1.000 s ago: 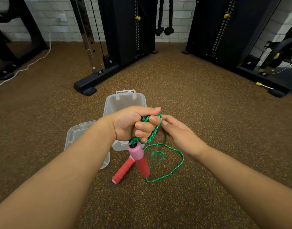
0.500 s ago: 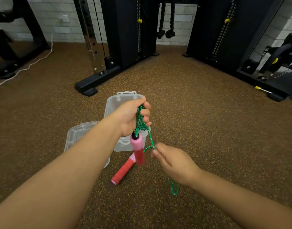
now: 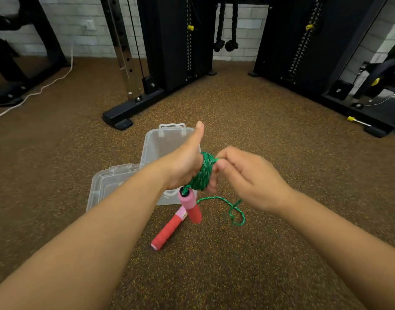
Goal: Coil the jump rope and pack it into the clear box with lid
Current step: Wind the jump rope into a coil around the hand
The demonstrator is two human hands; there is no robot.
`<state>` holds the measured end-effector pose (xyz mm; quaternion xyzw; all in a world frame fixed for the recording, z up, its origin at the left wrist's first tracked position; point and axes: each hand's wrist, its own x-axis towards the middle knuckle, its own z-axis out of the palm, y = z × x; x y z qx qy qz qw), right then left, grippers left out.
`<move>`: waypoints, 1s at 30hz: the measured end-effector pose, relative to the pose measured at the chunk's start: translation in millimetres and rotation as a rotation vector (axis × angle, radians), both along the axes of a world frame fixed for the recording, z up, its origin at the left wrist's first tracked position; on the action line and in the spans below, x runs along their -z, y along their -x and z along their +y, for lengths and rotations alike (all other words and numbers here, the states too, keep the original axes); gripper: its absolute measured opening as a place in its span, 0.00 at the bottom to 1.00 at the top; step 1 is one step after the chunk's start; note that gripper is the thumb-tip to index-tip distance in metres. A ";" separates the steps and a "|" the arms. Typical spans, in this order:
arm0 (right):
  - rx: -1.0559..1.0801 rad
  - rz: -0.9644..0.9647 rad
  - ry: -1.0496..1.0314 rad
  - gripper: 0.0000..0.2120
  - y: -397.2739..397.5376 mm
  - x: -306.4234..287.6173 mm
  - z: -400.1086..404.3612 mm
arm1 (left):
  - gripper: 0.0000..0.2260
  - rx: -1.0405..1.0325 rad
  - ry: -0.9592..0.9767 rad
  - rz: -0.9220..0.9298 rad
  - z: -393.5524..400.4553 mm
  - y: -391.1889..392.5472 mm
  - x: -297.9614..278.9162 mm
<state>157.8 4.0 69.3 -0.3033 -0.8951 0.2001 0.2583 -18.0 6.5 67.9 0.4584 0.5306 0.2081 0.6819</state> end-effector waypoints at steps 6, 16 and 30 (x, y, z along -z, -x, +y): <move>0.122 0.046 0.010 0.09 -11.7 7.6 24.9 | 0.35 0.184 0.100 -0.162 -8.1 -2.4 -2.3; 0.117 0.230 0.424 0.10 -7.4 53.7 24.9 | 0.16 0.201 0.027 -0.405 -14.4 0.7 -1.4; 0.172 0.213 0.699 0.13 4.7 72.8 5.1 | 0.14 -0.187 -0.093 -0.374 -9.8 -0.5 -1.3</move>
